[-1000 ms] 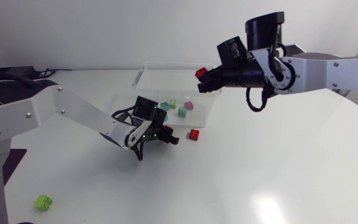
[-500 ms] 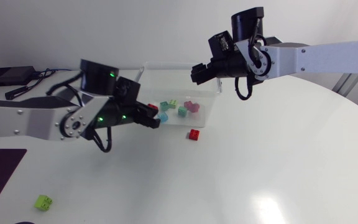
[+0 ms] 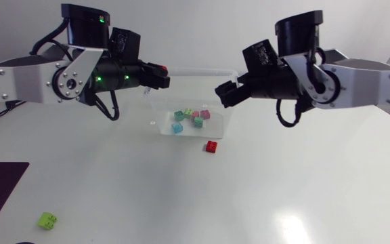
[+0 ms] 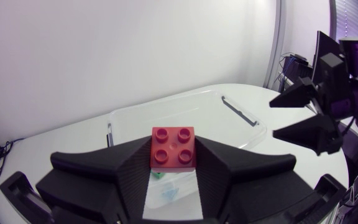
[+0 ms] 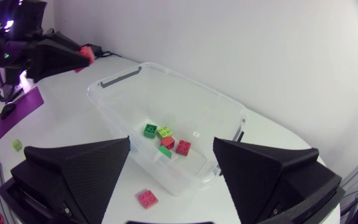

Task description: Place the duplo bricks in the container

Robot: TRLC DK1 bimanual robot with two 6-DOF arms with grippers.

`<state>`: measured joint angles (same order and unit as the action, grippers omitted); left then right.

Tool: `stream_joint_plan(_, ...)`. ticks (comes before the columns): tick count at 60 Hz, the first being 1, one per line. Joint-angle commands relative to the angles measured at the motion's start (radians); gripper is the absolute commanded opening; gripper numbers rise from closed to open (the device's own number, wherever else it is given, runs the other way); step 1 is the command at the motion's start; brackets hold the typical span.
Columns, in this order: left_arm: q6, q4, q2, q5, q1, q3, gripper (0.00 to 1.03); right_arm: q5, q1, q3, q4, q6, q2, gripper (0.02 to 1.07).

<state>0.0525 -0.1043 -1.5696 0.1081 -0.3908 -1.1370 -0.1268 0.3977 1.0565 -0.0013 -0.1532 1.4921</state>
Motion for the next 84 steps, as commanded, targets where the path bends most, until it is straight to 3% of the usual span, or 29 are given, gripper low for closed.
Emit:
stream_joint_plan(1,-0.002,-0.020,-0.081,0.010,0.004,-0.053,0.11,-0.002,0.003,-0.092,-0.009,-0.002,-0.075,1.00)
stream_joint_plan(21,-0.019,-0.021,-0.317,0.010,0.040,-0.279,0.16,0.030,0.070,-0.349,0.064,0.053,-0.191,1.00)
stream_joint_plan(24,-0.019,-0.014,-0.345,0.008,0.041,-0.314,0.26,0.030,0.079,-0.368,0.077,0.050,-0.181,1.00)
stream_joint_plan(32,-0.023,0.041,-0.429,0.008,0.052,-0.422,0.70,0.026,0.086,-0.391,0.113,0.020,-0.128,1.00)
stream_joint_plan(37,-0.022,0.046,-0.448,0.008,0.053,-0.441,0.86,0.026,0.086,-0.385,0.139,0.023,-0.084,1.00)
stream_joint_plan(43,-0.023,0.054,-0.452,0.008,0.055,-0.445,0.97,0.059,0.098,-0.374,0.181,0.058,-0.012,1.00)
stream_joint_plan(55,-0.029,0.057,-0.391,0.008,0.072,-0.388,0.98,0.276,0.193,-0.329,0.215,0.152,0.125,1.00)
stream_joint_plan(69,-0.026,0.034,-0.302,0.007,0.076,-0.270,0.98,0.343,0.248,-0.239,0.181,0.261,0.237,1.00)
stream_joint_plan(84,-0.025,0.029,-0.244,0.001,0.076,-0.204,0.98,0.354,0.267,-0.164,0.100,0.345,0.313,0.99)
